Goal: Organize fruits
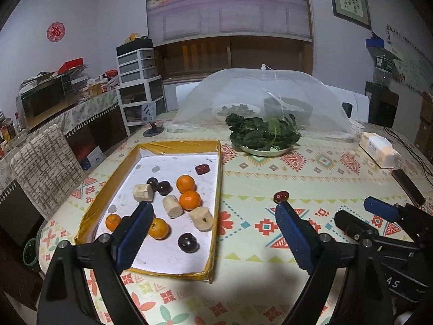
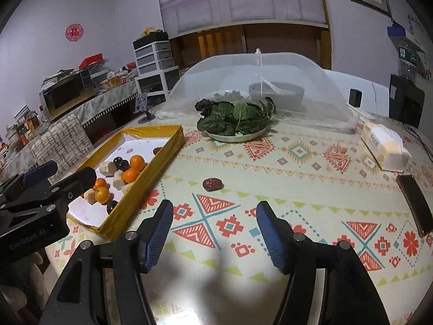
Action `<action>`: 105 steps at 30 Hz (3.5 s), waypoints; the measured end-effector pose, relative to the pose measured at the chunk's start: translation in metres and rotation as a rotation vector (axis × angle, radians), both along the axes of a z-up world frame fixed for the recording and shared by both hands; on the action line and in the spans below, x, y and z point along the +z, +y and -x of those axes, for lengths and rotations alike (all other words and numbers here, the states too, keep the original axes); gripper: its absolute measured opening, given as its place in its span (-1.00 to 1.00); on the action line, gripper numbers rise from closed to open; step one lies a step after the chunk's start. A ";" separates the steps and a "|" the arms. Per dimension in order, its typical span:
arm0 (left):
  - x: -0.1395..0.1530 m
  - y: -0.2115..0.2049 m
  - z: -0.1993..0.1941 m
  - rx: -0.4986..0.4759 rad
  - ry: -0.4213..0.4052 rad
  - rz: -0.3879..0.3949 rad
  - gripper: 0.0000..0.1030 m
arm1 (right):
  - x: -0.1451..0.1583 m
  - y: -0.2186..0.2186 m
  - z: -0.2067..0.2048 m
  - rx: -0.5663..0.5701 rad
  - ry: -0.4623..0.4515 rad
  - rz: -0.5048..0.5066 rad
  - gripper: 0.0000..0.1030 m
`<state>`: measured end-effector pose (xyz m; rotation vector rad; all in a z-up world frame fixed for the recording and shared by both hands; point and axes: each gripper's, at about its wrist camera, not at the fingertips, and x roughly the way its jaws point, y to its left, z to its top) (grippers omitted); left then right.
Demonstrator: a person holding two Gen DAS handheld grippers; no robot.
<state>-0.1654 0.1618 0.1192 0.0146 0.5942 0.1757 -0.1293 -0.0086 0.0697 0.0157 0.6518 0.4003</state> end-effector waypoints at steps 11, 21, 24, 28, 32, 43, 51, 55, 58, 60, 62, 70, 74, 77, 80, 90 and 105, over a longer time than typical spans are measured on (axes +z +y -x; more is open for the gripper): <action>-0.009 0.001 -0.005 -0.017 0.033 0.014 0.77 | -0.009 0.009 -0.002 0.017 0.027 0.015 0.32; -0.016 0.009 -0.011 -0.018 0.054 0.042 0.77 | -0.018 0.019 -0.006 0.026 0.060 0.021 0.33; -0.017 0.010 -0.012 -0.021 0.059 0.051 0.77 | -0.020 0.021 -0.006 0.030 0.064 0.023 0.33; -0.018 0.011 -0.012 -0.021 0.061 0.054 0.77 | -0.022 0.024 -0.005 0.034 0.069 0.026 0.33; -0.019 0.012 -0.012 -0.021 0.062 0.054 0.77 | -0.023 0.025 -0.007 0.038 0.075 0.027 0.33; -0.019 0.021 -0.004 0.081 -0.005 0.018 0.77 | -0.026 0.033 -0.005 0.053 0.080 0.039 0.33; 0.009 0.056 0.031 0.281 -0.199 0.040 1.00 | -0.022 0.052 0.003 0.107 0.057 0.063 0.33; 0.010 0.066 0.028 0.296 -0.181 0.039 1.00 | -0.020 0.047 0.001 0.089 0.052 0.059 0.33; 0.004 0.066 0.014 0.245 -0.121 0.070 1.00 | -0.019 0.028 -0.008 0.038 0.074 0.042 0.33; -0.005 0.063 0.003 0.200 -0.059 0.105 1.00 | -0.020 0.015 -0.013 0.009 0.087 0.030 0.33; -0.017 0.057 -0.009 0.144 0.005 0.141 1.00 | -0.019 0.005 -0.016 -0.012 0.089 0.029 0.33; -0.002 0.027 -0.009 0.075 -0.075 0.077 1.00 | -0.014 -0.077 -0.070 -0.187 0.091 0.104 0.33; -0.013 0.020 -0.041 -0.065 0.032 0.192 1.00 | -0.004 -0.139 -0.119 -0.276 0.132 0.043 0.33; -0.024 0.016 -0.066 -0.154 0.121 0.315 1.00 | -0.006 -0.170 -0.161 -0.315 0.190 -0.013 0.33; -0.034 0.007 -0.086 -0.197 0.179 0.362 0.86 | -0.015 -0.188 -0.199 -0.363 0.231 -0.020 0.26; -0.061 -0.008 -0.141 -0.264 0.313 0.384 -0.15 | -0.050 -0.190 -0.278 -0.386 0.320 -0.060 0.11; -0.070 -0.009 -0.145 -0.202 0.315 0.353 0.29 | -0.068 -0.182 -0.302 -0.403 0.341 0.033 -0.39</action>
